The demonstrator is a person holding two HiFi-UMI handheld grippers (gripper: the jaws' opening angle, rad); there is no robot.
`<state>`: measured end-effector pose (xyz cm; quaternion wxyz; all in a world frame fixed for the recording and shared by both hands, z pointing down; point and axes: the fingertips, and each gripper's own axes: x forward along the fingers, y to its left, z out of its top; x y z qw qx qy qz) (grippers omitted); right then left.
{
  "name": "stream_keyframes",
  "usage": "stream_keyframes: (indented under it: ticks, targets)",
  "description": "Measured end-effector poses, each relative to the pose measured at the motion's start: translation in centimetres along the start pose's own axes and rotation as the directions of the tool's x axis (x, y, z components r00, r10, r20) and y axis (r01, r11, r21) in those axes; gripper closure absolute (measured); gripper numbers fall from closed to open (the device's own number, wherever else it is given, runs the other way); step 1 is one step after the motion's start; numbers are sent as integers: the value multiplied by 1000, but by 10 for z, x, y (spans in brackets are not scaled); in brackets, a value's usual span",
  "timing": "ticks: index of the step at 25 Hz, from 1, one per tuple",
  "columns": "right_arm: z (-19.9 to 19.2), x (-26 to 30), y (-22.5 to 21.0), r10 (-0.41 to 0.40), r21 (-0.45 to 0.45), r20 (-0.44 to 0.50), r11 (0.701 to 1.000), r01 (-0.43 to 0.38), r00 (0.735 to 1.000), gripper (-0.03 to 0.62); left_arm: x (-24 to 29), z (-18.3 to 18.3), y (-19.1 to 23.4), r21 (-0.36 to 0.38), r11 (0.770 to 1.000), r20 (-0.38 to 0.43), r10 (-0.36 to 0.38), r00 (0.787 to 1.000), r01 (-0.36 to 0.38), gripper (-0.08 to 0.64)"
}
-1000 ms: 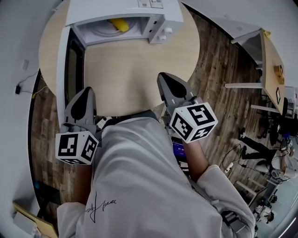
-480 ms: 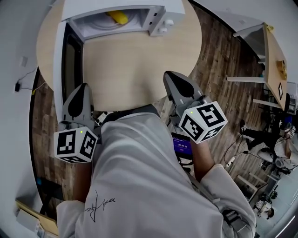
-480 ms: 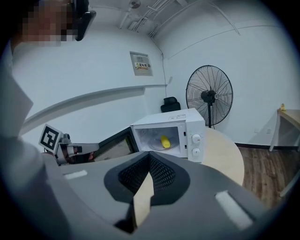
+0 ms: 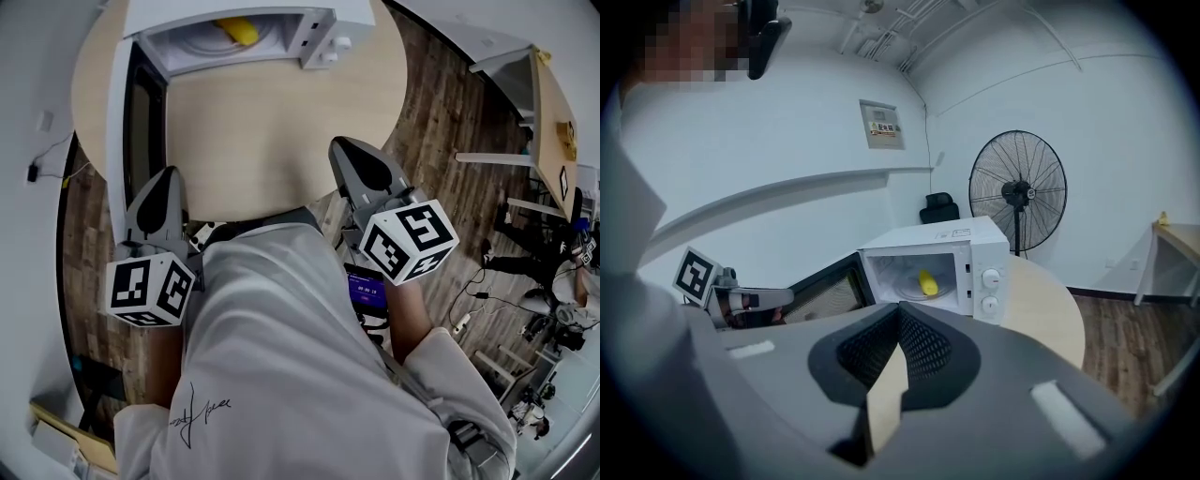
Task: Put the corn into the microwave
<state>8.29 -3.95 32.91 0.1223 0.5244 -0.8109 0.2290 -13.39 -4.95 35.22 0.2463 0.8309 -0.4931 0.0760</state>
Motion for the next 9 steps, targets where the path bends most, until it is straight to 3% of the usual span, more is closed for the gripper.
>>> stream_keyframes:
  ticks: [9]
  targets:
    - [-11, -3, -6, -43, -19, -53, 999, 42, 998, 583, -4, -7, 2, -26, 1000, -21, -3, 1000, 2, 571]
